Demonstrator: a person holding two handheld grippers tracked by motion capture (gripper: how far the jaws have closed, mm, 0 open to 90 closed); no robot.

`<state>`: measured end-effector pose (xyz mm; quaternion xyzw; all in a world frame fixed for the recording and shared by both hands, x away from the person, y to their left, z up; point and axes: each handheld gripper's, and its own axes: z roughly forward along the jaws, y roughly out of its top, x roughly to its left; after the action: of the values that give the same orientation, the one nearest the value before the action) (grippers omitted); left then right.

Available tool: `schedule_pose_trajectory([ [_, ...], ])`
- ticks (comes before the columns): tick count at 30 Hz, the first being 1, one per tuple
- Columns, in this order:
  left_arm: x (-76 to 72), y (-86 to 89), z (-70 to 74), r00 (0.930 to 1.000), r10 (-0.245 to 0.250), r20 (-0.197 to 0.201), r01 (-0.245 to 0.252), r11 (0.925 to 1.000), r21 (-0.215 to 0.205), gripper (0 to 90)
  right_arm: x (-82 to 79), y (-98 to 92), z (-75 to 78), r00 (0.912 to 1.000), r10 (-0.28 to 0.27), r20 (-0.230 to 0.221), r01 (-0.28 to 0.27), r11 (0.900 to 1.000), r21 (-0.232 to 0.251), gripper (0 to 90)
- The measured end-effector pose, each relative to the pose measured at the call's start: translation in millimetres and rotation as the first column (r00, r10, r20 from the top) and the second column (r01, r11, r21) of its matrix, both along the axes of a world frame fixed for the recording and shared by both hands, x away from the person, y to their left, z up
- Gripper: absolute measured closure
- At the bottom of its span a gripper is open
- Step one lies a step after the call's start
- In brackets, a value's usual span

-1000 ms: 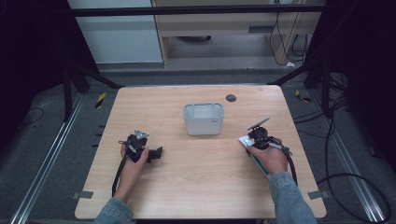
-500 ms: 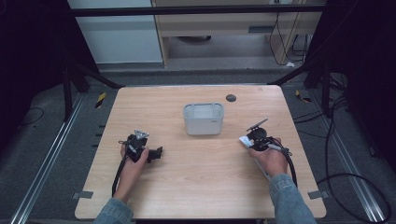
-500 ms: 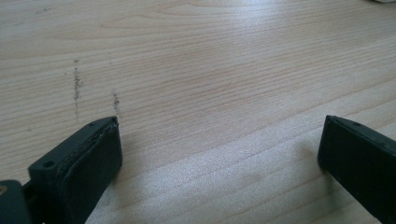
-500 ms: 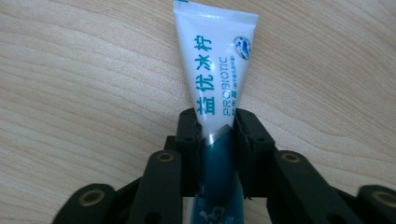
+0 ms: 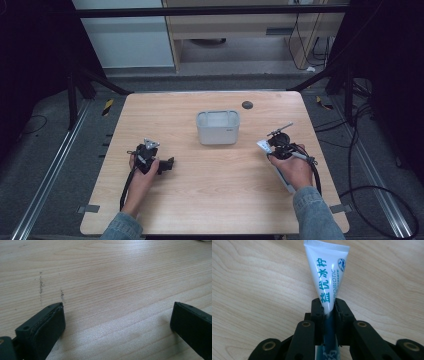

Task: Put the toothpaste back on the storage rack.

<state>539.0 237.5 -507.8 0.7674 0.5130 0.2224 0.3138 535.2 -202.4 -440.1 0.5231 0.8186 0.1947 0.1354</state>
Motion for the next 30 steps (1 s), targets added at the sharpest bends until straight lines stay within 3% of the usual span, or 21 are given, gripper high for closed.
schedule_pose_trajectory([
  [8,0.0,0.0,0.0,1.0,0.0,0.0,0.0,1.0,0.0,0.0,-0.9,-0.3,25.6,0.9969,-0.001,0.079,-0.001,1.0,0.025,79.0],
  [18,0.0,0.0,0.0,1.0,0.0,0.0,0.0,1.0,0.0,0.0,-4.1,-1.3,45.3,0.9881,-0.009,0.154,-0.004,0.996,0.087,79.0],
  [30,0.3,0.2,0.0,1.0,-0.003,0.0,0.003,1.0,0.0,0.0,-0.8,20.4,65.2,0.9713,0.005,0.238,-0.035,0.992,0.124,79.1],
])
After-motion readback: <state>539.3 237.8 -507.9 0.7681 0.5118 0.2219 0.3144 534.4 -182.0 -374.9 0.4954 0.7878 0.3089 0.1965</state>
